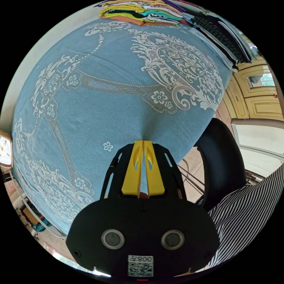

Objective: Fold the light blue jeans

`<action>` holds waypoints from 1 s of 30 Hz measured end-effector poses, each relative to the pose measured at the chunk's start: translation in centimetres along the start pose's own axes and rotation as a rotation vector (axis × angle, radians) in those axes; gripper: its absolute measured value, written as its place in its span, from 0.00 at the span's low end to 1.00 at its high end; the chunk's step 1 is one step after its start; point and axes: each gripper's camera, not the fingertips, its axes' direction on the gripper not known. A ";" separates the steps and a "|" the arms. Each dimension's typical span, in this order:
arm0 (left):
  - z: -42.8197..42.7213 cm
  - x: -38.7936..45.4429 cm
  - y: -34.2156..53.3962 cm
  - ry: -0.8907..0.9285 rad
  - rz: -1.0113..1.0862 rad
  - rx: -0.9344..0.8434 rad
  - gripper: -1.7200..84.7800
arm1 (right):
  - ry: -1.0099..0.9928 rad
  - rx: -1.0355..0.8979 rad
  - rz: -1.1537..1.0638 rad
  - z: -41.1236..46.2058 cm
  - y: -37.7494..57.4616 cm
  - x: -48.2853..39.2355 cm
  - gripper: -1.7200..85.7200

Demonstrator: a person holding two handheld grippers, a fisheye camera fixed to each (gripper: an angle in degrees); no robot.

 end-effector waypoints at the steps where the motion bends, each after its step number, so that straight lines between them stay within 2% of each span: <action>1: 0.1 0.0 0.2 -0.005 -0.003 -0.001 0.02 | 0.026 0.009 -0.004 0.3 -1.2 0.1 0.14; 12: 2.8 -4.2 6.6 0.052 -0.056 -0.003 0.02 | 0.227 -0.138 -0.002 5.9 -4.6 0.2 0.12; 15: 3.5 -5.6 9.0 0.072 -0.081 0.016 0.02 | 0.169 -0.151 0.002 5.5 -4.1 1.0 0.05; 22: 5.3 -9.7 15.7 0.143 -0.163 0.095 0.02 | -0.018 -0.040 0.087 -2.5 -2.5 2.5 0.04; 27: 5.0 -12.7 22.0 0.401 -0.204 0.351 0.02 | -0.250 0.099 0.029 -12.9 -1.3 1.6 0.04; 30: 3.4 -12.9 25.0 0.445 -0.139 0.472 0.02 | -0.412 0.205 -0.040 -20.4 -1.1 -0.4 0.04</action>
